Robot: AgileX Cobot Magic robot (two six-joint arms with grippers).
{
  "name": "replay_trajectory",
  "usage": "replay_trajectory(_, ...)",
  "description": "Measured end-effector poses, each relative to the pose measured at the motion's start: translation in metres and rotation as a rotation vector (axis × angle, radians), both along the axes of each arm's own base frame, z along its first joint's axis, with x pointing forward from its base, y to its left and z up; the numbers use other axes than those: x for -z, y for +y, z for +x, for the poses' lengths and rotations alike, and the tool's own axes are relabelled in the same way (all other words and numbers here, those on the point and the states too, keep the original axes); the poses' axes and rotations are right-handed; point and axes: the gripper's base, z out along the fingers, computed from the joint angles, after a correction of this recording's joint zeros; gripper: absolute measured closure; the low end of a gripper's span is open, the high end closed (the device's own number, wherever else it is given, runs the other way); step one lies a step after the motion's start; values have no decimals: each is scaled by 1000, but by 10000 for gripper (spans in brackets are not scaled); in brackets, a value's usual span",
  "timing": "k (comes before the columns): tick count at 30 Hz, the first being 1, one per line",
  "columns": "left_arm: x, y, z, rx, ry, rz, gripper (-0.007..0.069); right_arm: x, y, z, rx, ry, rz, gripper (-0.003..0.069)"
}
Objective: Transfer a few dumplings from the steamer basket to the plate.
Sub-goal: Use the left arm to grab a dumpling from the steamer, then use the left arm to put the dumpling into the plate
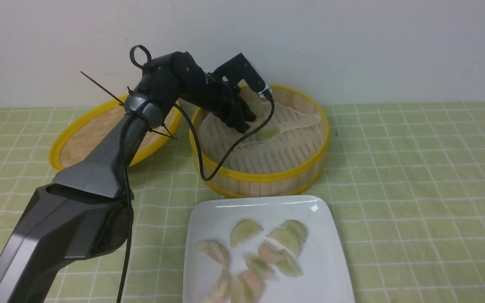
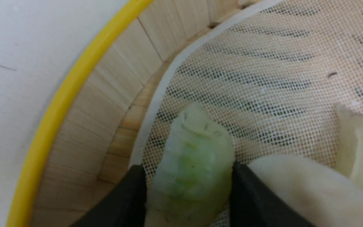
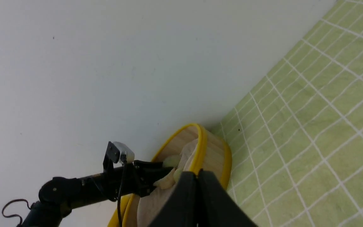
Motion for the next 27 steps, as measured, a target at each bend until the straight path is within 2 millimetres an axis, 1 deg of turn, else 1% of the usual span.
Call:
replay_trajectory(3, -14, 2, -7, -7, 66, 22, 323, 3, 5, -2, -59, 52, -75, 673)
replay_trajectory(5, -31, 5, -13, -15, 95, 47, 323, -5, 7, -4, -98, 50, -167, 673)
replay_trajectory(7, -53, 8, -18, -35, 96, 48, 323, -15, 9, -7, -128, 38, -252, 673)
replay_trajectory(9, -89, 11, -26, -51, 72, 33, 323, -28, 11, -11, -148, 12, -326, 673)
replay_trajectory(10, -100, 11, -29, -57, 61, 25, 323, -32, 11, -12, -155, 7, -341, 673)
replay_trajectory(11, -121, 13, -34, -60, 29, 9, 323, -36, 12, -12, -163, 7, -358, 673)
replay_trajectory(14, -147, 13, -42, -56, -5, -24, 323, -44, 13, -12, -185, 23, -396, 673)
replay_trajectory(16, -154, 13, -45, -58, -3, -41, 323, -50, 14, -12, -203, 36, -417, 673)
replay_trajectory(18, -159, 14, -47, -114, 37, -90, 323, -60, 15, -13, -226, 44, -469, 673)
replay_trajectory(20, -167, 15, -50, -180, 73, -134, 323, -75, 16, -12, -251, 67, -531, 673)
replay_trajectory(21, -173, 16, -52, -204, 81, -151, 323, -78, 16, -12, -256, 74, -543, 673)
replay_trajectory(22, -188, 18, -59, -246, 95, -186, 323, -93, 16, -10, -271, 96, -586, 672)
replay_trajectory(24, -224, 22, -75, -269, 68, -233, 323, -110, 15, -1, -301, 181, -647, 672)
replay_trajectory(25, -234, 23, -81, -270, 58, -243, 323, -115, 15, 2, -309, 207, -662, 672)
replay_trajectory(26, -253, 25, -92, -271, 40, -259, 323, -125, 14, 11, -324, 263, -685, 672)
replay_trajectory(27, -276, 26, -108, -271, 27, -276, 323, -136, 13, 19, -336, 304, -703, 672)
